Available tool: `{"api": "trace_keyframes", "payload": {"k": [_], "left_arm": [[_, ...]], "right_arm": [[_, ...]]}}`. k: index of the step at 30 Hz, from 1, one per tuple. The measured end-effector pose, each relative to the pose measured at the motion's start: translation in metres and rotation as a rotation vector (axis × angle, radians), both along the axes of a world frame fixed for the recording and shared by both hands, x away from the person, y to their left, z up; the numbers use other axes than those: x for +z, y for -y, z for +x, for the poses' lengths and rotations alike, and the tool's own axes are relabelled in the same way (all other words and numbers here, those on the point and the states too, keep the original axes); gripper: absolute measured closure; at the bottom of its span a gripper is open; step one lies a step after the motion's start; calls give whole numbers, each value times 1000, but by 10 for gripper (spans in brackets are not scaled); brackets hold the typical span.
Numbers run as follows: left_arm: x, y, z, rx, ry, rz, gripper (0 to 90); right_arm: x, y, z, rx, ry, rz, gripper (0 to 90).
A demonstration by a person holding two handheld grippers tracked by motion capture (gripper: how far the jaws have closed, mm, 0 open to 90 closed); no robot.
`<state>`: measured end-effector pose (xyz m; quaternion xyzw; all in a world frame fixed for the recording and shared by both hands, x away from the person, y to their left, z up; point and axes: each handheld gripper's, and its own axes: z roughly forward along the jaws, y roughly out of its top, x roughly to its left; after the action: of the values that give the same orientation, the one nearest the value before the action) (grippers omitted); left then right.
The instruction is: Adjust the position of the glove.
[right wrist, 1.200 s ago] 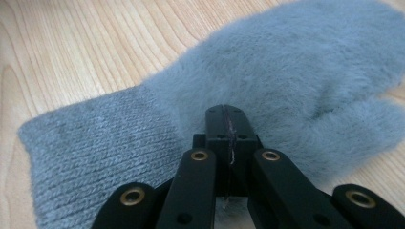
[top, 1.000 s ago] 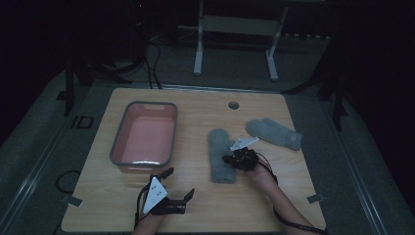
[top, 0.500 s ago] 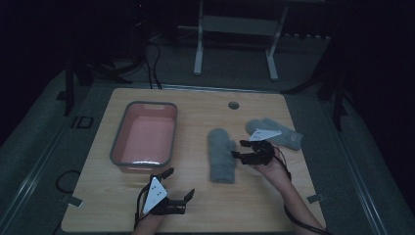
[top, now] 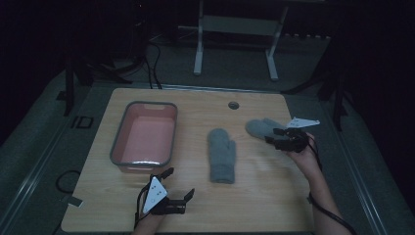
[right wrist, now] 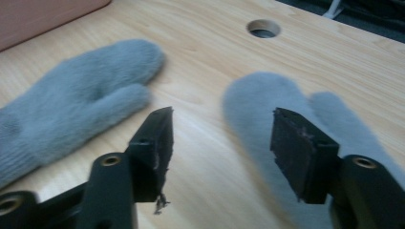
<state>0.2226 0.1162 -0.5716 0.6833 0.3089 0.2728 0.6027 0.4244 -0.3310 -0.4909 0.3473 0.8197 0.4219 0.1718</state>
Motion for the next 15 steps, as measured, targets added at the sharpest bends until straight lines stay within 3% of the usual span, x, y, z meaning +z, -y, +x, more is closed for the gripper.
{"api": "trace_keyframes", "payload": {"k": [6,11,15], "left_arm": [[0,-1,0,3,-3,-8,27],[0,-1,0,5,1,-10,27],[0,-2,0,15,-6,-21,27]], "right_arm": [[-7,19,23,-11,27,-104,443],[-15,34,40,-15,10,-113,483],[-21,34,49,6,-16,-158,489]]}}
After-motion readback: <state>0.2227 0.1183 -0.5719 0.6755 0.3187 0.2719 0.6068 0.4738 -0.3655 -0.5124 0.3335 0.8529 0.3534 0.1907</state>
